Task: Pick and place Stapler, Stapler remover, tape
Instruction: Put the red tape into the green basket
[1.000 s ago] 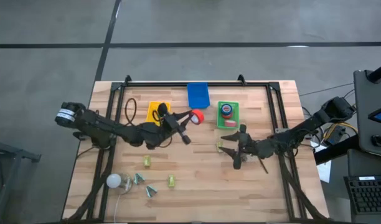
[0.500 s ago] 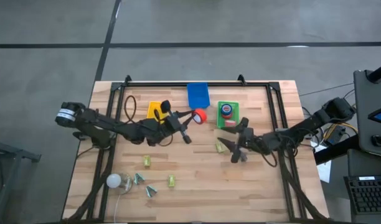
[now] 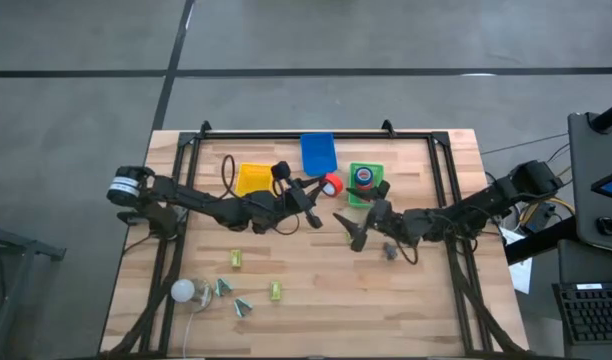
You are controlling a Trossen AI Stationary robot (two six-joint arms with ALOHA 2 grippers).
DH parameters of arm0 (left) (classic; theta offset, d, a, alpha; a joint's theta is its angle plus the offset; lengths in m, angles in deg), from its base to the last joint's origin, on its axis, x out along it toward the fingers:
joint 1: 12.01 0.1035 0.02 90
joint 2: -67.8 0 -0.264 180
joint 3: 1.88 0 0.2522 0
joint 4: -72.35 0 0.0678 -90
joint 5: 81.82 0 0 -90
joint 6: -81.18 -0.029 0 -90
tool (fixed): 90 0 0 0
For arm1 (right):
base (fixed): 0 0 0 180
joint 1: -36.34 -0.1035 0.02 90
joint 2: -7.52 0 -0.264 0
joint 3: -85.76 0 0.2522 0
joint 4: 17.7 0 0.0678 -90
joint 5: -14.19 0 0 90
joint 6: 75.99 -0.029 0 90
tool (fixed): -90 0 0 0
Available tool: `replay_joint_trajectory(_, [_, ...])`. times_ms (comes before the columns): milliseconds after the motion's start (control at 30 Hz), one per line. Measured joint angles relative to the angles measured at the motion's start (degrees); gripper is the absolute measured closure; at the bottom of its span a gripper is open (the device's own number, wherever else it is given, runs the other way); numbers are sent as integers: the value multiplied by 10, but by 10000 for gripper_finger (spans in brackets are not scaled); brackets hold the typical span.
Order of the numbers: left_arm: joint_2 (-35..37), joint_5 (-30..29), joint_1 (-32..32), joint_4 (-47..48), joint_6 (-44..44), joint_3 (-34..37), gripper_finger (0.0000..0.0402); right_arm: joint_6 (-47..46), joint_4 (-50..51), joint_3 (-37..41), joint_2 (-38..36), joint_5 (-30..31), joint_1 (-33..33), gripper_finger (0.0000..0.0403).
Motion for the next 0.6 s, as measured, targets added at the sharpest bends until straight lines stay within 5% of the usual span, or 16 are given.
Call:
replay_joint_trajectory(300, [-7, -1, -1, 0, 1, -4, 351, 19, -6, -14, 13, 61, 1, 61])
replay_joint_trajectory(600, [-7, 5, -2, -1, 5, -4, 351, -14, -18, -14, 7, 16, 33, 78])
